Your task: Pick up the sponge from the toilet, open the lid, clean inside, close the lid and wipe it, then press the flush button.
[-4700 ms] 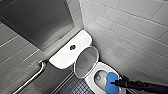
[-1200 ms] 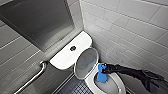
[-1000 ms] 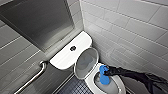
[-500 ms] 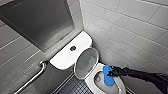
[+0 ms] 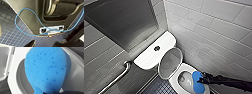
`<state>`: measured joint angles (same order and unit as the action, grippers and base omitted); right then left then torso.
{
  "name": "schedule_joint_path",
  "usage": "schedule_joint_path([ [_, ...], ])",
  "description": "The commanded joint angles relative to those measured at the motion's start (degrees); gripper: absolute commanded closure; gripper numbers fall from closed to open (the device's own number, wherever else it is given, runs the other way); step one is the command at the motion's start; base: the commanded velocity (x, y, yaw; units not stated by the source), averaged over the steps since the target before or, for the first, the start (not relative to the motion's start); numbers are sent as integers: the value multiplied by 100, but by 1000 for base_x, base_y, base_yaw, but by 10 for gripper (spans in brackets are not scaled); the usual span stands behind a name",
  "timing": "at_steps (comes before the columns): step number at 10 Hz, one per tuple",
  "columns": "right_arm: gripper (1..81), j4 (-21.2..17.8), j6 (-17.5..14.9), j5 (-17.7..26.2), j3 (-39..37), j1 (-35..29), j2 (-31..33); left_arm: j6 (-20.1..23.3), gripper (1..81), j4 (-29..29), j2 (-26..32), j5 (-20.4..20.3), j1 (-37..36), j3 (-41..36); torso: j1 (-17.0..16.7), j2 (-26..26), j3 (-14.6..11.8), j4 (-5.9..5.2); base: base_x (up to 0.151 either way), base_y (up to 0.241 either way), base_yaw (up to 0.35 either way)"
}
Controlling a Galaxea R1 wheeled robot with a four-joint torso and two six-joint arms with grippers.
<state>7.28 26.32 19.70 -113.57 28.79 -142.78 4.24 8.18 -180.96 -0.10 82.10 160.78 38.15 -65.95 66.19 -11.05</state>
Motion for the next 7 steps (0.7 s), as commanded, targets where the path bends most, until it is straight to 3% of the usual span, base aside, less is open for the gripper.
schedule_joint_path([
  [1,811,-139,119,-89,266,-159,369,6,10,26,15,528,258,-12,0,0,0,0,0,0,0],
  [3,811,-156,197,-167,492,-88,640,6,10,26,-2,528,258,-12,0,-2,0,0,0,0,0],
  [7,811,-139,462,-766,1215,492,1302,6,10,26,-11,520,258,-12,0,-2,0,0,0,0,0],
])
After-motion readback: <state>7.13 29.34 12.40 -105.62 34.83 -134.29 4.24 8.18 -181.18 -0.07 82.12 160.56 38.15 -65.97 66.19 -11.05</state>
